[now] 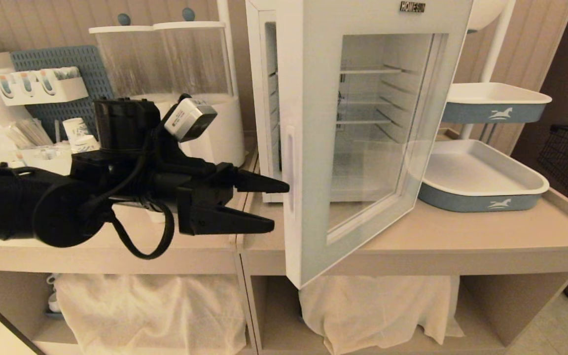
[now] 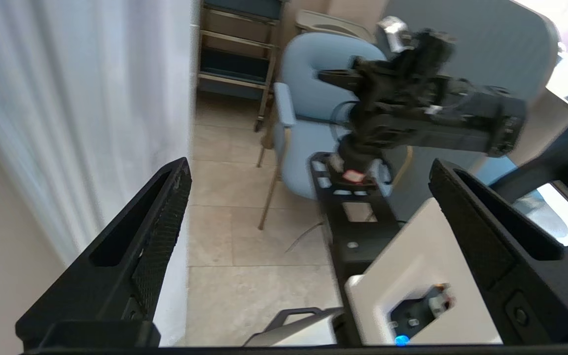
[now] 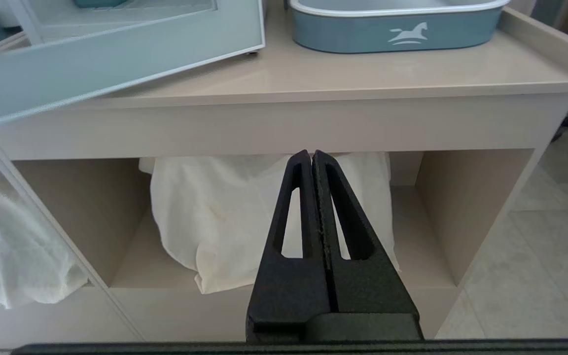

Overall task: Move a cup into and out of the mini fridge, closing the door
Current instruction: Open the freezer door

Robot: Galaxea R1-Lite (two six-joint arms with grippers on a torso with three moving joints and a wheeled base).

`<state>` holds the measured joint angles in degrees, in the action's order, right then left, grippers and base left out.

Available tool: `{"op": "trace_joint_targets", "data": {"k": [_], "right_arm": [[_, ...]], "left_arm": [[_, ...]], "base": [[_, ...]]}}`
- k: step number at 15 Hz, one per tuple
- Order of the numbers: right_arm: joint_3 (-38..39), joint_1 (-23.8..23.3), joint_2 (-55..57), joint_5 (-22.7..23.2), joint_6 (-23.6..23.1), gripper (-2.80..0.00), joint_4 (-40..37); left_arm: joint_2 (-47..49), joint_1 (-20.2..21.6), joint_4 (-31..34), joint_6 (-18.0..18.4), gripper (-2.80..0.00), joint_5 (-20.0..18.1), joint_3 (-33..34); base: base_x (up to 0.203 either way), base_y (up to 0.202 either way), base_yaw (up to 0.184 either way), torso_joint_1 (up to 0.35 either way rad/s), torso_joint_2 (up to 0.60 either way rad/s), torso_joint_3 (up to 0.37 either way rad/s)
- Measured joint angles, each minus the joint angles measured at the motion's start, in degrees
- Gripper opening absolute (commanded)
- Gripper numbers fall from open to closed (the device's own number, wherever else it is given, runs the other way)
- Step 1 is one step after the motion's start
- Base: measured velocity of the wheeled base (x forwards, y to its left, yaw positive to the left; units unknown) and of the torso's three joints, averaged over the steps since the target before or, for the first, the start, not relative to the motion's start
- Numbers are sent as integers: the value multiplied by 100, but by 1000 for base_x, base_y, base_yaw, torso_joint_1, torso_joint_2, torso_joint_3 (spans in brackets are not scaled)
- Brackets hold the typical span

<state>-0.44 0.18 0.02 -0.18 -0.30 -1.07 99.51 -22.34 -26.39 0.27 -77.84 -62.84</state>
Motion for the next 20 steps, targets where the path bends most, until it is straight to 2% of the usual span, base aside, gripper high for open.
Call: {"op": "trace_joint_targets", "data": {"k": [6,10,13,15,18,20], "right_arm": [[0,-5,0,0,-2,-280,8],[0,-5,0,0,0,-280,2],[0,-5,0,0,0,-280,-3],[0,-5,0,1,-1,-280,-5],[0,0,0,0,0,-280,-5],[0,-7,0,2,-2,-280,-5]], "left_arm": [[-615,-1093,6,-11,0,646,486],[-1050,-1521,-9,15,0,692,1027],[-1471,-1406,-105,195,0,976,1356],[-1587,-1084,-122,381,0,1229,1390],[-1486,-581,-117,382,0,1363,1152],[-1233,-391,-117,311,0,1518,854]], "base": [[0,0,0,0,0,0],[0,0,0,0,0,0],[0,0,0,0,0,0],[0,0,0,0,0,0],[0,0,0,0,0,0],[0,0,0,0,0,0]]}}
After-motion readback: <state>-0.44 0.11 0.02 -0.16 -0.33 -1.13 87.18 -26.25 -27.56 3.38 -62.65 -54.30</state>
